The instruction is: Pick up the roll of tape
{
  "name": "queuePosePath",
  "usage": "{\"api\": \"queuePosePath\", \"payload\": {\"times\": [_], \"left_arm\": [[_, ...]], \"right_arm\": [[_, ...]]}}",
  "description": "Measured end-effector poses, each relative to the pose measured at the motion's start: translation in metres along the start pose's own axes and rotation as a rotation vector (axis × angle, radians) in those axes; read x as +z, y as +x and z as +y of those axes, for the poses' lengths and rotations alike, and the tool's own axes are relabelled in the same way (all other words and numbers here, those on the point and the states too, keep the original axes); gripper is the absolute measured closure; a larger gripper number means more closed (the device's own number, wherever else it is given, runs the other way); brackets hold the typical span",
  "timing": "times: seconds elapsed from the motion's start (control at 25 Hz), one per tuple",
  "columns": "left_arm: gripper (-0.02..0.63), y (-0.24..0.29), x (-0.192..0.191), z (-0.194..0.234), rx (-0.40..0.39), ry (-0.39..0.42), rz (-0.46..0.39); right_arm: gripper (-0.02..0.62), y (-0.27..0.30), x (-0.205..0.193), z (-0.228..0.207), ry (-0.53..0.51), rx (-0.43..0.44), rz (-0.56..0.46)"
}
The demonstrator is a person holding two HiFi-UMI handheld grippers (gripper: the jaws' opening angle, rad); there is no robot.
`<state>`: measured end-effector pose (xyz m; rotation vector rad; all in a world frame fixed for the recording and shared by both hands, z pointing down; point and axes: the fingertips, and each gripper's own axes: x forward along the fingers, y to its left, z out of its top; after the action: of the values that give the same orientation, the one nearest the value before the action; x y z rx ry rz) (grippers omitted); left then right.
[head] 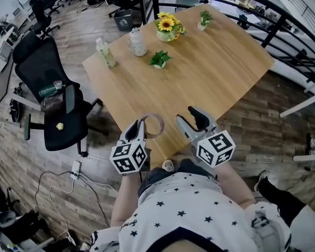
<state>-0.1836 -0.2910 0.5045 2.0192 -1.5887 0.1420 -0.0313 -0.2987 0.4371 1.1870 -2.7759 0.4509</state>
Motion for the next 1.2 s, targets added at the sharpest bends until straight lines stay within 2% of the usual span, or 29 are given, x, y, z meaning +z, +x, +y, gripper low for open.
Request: {"api": "queuePosePath", "payload": {"times": [0.4,0.6,1.2], "left_arm": [[0.551,-0.068,-0.02,-0.051,0.012,-0.01,-0.056],[0.551,-0.095,-0.037,-0.08,0.011,-0.021,-0.082],[0.551,-0.164,-0.074,-0.151,0.006,-0.007,-0.136]], "right_arm": [[0.406,-0.079,-0.007,0.023,-0.011,0.013,-0.011],[0.431,-0.118,-0.017,0.033,-0.03,0.02,-0.004],[0.569,-0.215,-0.032,0.056,-0.086,0.0,-0.019]]}}
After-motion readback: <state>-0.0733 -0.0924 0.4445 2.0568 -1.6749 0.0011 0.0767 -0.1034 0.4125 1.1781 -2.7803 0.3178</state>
